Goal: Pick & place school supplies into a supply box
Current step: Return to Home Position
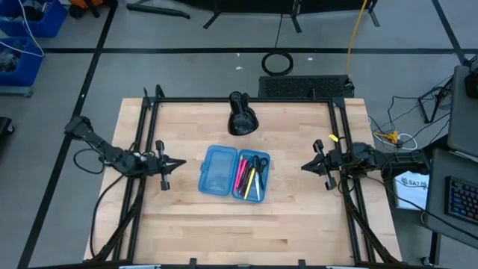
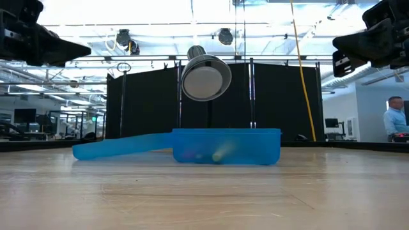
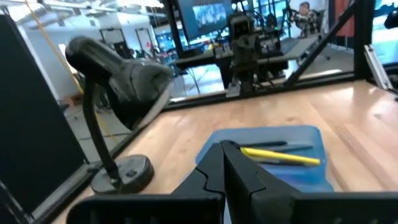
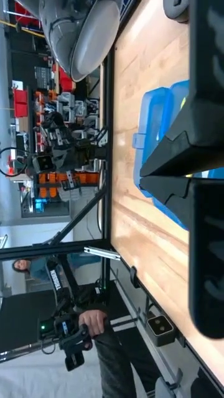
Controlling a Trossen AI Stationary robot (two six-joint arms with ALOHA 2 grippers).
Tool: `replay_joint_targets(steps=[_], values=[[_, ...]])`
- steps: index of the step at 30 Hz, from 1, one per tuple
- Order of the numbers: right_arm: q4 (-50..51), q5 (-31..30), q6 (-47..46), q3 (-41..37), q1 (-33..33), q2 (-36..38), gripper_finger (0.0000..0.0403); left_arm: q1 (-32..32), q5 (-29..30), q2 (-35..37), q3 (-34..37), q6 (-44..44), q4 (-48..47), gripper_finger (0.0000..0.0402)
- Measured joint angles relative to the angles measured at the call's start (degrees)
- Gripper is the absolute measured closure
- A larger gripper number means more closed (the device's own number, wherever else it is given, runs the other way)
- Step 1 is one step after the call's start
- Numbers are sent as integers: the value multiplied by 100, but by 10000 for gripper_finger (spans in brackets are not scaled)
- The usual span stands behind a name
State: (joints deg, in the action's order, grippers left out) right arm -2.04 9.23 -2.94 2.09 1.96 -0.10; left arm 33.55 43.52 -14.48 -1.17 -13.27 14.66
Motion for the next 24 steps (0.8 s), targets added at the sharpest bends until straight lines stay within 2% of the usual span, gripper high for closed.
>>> replay_joint_targets(steps=[8, 10, 19, 20, 24], values=[[69, 316, -28, 0, 0, -2, 403, 73, 34, 4, 55, 787, -685, 401], [14, 808, -43, 0, 0, -2, 403, 73, -20, -2, 55, 931, -789, 401], [-659, 3839, -387, -134, 4, 0, 403, 73, -298, 0, 55, 1076, -1030, 401], [-649, 4055, -364, -133, 8, -1, 403, 73, -302, -2, 55, 1050, -1034, 401], [-688, 4055, -343, -133, 186, -7, 403, 73, -450, -2, 50, 924, -1048, 401]])
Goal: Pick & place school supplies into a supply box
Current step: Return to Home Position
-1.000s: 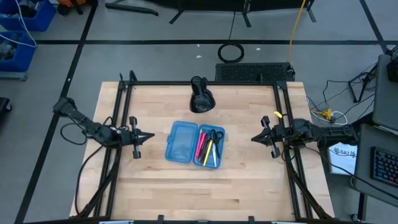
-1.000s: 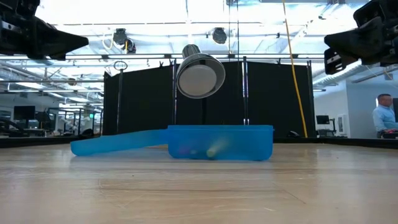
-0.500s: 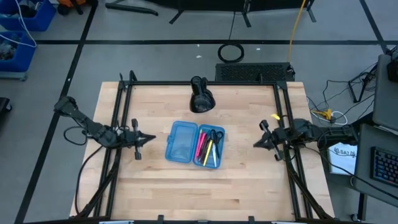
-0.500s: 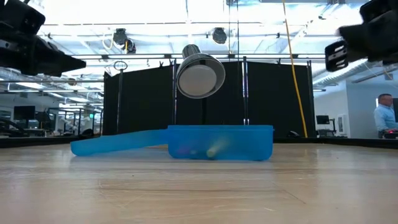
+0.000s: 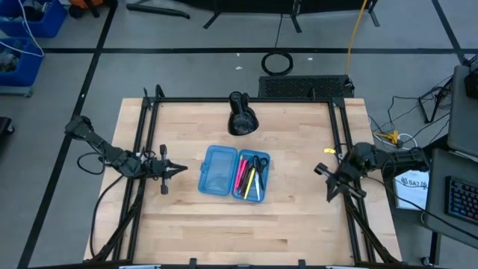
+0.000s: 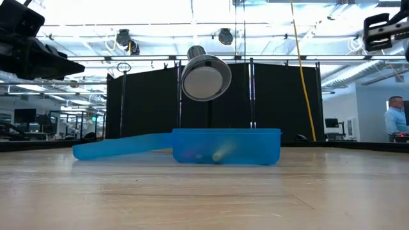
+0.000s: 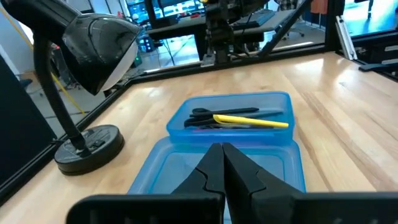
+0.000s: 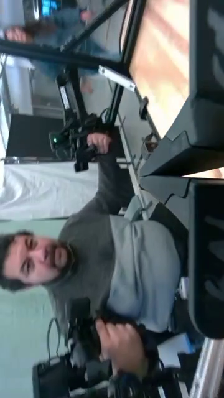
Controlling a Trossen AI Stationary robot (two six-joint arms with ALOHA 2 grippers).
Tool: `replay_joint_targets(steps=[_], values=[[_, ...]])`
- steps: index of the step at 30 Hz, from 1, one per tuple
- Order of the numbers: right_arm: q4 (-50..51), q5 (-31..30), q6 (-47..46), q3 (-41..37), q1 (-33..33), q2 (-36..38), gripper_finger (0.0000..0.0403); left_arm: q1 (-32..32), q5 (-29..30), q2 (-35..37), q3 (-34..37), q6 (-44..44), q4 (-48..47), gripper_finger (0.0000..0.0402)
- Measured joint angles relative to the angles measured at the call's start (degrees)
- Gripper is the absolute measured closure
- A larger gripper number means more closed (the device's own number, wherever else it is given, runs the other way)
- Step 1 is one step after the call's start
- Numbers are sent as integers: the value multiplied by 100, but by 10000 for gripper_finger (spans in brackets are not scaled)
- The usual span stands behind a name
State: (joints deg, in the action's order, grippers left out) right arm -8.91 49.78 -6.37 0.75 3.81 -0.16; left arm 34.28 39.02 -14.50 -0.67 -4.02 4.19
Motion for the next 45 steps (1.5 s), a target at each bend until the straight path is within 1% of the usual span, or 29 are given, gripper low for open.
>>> replay_joint_targets(steps=[10, 21, 23, 25, 28, 31, 33, 34, 38, 45], values=[[-214, -4, 149, 0, 577, 0, 403, 0, -52, 0, -2, -127, -41, 398], [-293, -92, 150, 0, 761, 0, 403, 0, -49, 0, -2, -120, -46, 398], [-287, -505, 145, 0, 761, 0, 403, 0, -38, 0, -2, -102, -48, 399], [-192, -1195, 103, 0, 761, -2, 403, 0, 176, 0, -2, -36, -63, 395], [212, -2681, 35, 0, 761, -2, 403, -2, 654, 0, -1, -18, -88, 394], [626, -4241, -46, 3, 761, -5, 403, -4, 781, 0, 0, 3, -90, 398], [717, -4894, 2, 4, 757, -52, 403, -7, 788, 0, 0, 38, -94, 396], [713, -4990, 85, 4, 756, -87, 403, -7, 778, 0, 0, 60, -94, 395], [699, -4862, 445, 4, 761, -157, 403, -28, 383, 0, 2, -98, -71, 398], [724, -4848, 466, 4, 761, -330, 403, -160, -407, 0, 2, 6, -46, 397]])
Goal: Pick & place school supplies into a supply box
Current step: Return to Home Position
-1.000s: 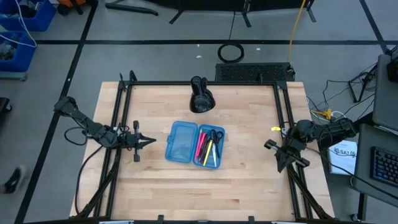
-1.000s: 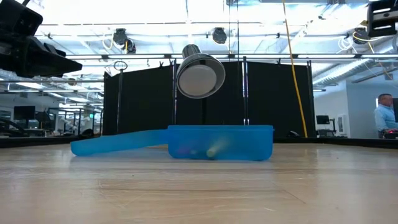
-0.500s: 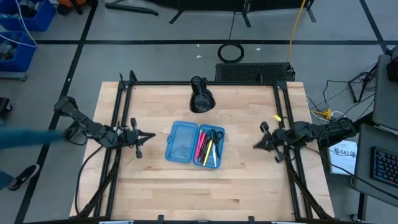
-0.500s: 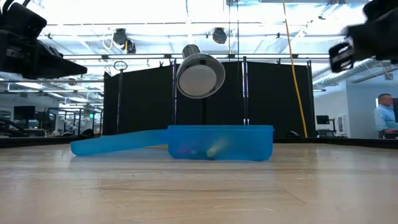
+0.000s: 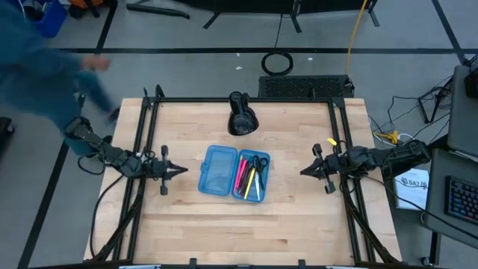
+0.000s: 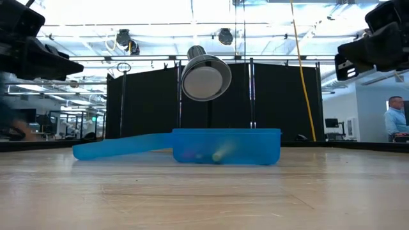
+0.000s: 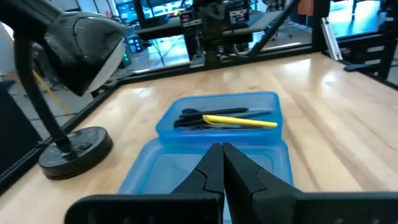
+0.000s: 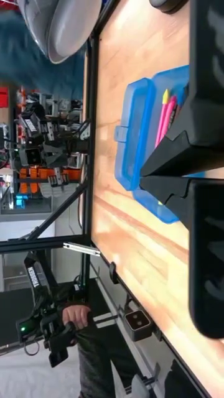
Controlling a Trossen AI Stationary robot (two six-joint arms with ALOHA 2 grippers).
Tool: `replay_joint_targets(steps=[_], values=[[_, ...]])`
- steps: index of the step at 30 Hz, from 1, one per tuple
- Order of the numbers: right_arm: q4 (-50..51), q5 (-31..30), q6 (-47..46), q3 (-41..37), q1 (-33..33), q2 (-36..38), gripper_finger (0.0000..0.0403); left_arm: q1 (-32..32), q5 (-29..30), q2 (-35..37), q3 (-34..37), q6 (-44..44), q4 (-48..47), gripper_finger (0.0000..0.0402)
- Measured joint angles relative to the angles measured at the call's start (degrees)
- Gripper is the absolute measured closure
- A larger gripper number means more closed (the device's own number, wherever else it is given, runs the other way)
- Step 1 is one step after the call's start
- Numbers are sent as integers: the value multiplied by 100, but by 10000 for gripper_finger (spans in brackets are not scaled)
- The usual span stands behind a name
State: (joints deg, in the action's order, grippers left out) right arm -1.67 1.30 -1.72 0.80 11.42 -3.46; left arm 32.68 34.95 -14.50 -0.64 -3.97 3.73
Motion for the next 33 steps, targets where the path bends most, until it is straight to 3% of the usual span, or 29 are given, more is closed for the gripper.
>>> replay_joint_targets(steps=[7, 11, 16, 22, 27, 33], values=[[0, -10, -59, 0, 0, -140, 403, -4, 86, 0, 4, -27, 70, 396], [-85, -368, -47, 0, 0, -193, 403, -4, 100, 0, 7, 35, 74, 399], [-348, -573, 120, 0, -2, -253, 403, -143, 315, 11, 9, -831, 665, 398], [-474, -264, 201, 0, -2, -263, 403, -746, -1479, 374, 9, -1338, 934, 399], [-657, 25, 307, 0, -4, -263, 403, -1549, -2336, 732, 9, -803, 24, 398], [-826, 16, 376, 0, -4, -263, 403, -2344, -3503, 894, -4, -601, -292, 399]])
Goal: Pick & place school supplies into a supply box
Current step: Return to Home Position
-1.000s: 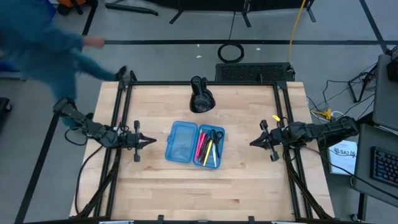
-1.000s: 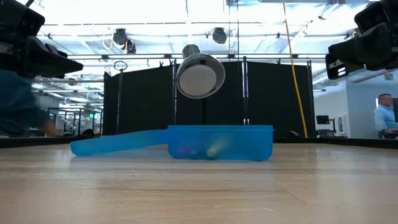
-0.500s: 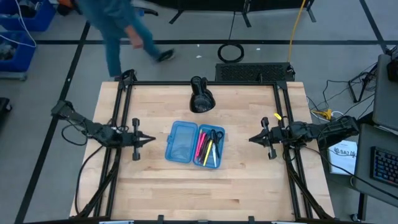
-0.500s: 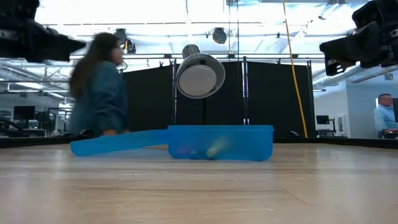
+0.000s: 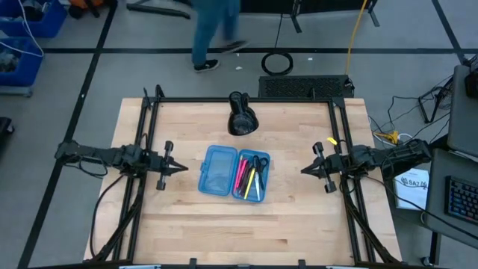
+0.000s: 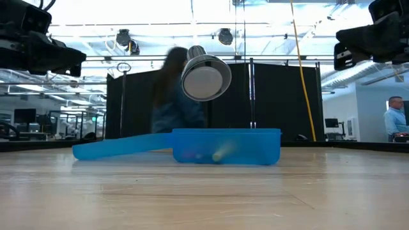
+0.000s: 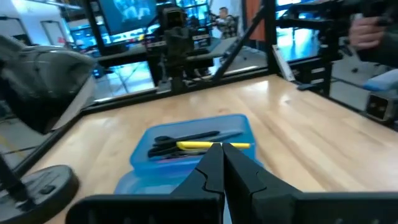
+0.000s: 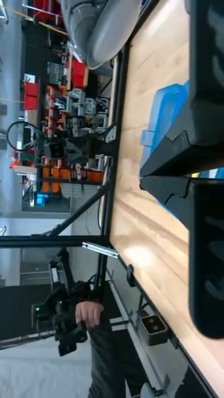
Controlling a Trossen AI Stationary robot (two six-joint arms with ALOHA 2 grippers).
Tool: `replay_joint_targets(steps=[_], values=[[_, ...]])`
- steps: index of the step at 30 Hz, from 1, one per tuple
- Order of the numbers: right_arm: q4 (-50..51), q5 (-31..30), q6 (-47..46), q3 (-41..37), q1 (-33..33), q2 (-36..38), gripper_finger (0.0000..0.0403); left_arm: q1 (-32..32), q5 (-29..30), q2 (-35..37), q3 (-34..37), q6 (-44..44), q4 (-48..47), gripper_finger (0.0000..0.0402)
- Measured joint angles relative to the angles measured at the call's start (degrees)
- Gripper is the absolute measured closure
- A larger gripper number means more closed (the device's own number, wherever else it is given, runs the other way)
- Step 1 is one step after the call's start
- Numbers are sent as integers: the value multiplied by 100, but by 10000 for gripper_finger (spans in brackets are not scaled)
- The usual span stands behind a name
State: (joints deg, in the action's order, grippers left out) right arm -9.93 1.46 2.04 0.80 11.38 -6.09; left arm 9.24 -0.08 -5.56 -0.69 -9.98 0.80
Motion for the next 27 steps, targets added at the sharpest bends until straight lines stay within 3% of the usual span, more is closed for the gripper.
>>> replay_joint_targets(steps=[8, 16, 27], values=[[186, -332, -205, 0, -2, -235, 403, -106, 5, -281, 0, -157, -27, 399], [120, -730, -269, 0, -2, -666, 403, -102, 112, -457, 1, 309, -31, 397], [-596, -565, -103, 0, 0, -846, 403, -103, 372, -450, 15, 170, 699, 399]])
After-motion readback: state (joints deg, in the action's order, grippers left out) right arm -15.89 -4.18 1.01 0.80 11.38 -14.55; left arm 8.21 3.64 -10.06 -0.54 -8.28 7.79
